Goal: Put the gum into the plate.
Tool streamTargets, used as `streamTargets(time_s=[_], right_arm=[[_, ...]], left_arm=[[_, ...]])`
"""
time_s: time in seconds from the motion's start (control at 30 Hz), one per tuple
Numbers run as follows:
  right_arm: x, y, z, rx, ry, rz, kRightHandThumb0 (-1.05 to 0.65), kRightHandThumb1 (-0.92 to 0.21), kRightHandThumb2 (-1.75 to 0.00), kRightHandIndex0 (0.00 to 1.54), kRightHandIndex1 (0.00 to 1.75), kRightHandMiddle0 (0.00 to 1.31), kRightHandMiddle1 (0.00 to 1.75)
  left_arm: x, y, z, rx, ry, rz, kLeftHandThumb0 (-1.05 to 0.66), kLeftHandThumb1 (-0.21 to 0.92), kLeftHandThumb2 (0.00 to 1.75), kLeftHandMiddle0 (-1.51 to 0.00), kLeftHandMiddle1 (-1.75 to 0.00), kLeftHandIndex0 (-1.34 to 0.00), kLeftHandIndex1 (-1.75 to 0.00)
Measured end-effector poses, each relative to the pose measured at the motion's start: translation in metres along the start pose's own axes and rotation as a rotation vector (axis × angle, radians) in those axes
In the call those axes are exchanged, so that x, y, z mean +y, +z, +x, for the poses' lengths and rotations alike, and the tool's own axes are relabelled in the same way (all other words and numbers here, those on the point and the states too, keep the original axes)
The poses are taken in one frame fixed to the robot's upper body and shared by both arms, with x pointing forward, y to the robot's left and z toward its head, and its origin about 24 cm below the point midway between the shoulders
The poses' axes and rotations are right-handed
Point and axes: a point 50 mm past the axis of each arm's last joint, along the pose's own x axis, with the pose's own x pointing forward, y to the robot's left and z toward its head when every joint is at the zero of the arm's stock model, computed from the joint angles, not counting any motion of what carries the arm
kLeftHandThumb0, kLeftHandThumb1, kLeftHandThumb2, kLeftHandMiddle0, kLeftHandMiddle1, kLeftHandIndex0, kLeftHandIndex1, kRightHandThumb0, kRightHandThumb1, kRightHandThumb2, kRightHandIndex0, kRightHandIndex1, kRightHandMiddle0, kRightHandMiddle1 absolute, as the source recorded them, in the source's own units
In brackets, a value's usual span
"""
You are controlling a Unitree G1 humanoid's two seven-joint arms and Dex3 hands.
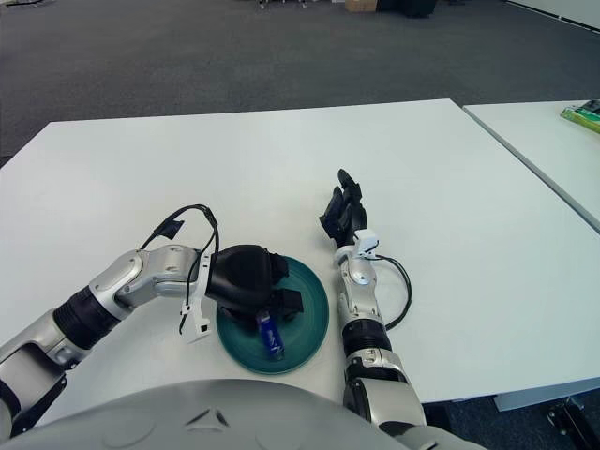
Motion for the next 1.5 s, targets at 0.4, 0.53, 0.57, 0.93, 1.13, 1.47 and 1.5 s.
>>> streamTargets(time_s=[0.4, 0.53, 0.57, 0.93, 1.13, 1.47, 1.5], right_arm=[[-0.009, 0.005, -0.012, -0.047, -0.06, 0.173, -0.73, -0.92, -1.01, 0.22, 0.01, 0.0, 0.46], [-0.013, 0.006, -0.012, -0.062, -0.062, 0.264, -0.72, -0.92, -1.04, 0.23, 0.01, 0.0, 0.46], [-0.014, 0.006, -0.012, -0.066, -0.061, 0.286, -0.72, -0.92, -1.05, 0.23, 0.01, 0.0, 0.45], [-0.008, 0.007, 0.003, -0.121, -0.054, 0.36, -0.76, -0.92, -1.05, 0.16, 0.0, 0.0, 0.4], [-0.003, 0.016, -0.001, -0.16, 0.035, 0.184, -0.77, -0.92, -1.04, 0.14, 0.0, 0.0, 0.38], [0.01, 0.0, -0.006, 0.003, 0.14, 0.028, -0.76, -0.92, -0.97, 0.13, 0.0, 0.0, 0.3], [0.01, -0.001, -0.005, 0.009, 0.133, 0.025, -0.76, -0.92, -0.96, 0.13, 0.0, 0.0, 0.3]], left_arm=[[0.009, -0.006, -0.005, 0.035, 0.085, 0.021, -1.05, 0.92, 0.85, -0.01, 0.0, 0.0, -0.02], [0.013, -0.009, -0.008, 0.053, 0.123, 0.032, -1.05, 0.92, 0.89, 0.0, 0.0, 0.0, 0.0], [0.013, -0.01, -0.009, 0.058, 0.131, 0.034, -1.05, 0.92, 0.9, 0.0, 0.0, 0.0, 0.0], [0.02, -0.019, -0.018, 0.13, 0.23, 0.021, -1.05, 0.92, 0.84, 0.0, 0.0, 0.0, 0.0], [0.028, -0.027, -0.026, 0.191, 0.309, -0.03, -1.05, 0.92, 0.71, 0.0, 0.0, 0.0, 0.0], [0.036, -0.041, -0.06, 0.307, 0.524, -0.268, -1.05, 0.92, 0.55, 0.0, 0.0, 0.0, 0.0], [0.036, -0.044, -0.064, 0.317, 0.548, -0.288, -1.05, 0.92, 0.55, 0.0, 0.0, 0.0, 0.0]])
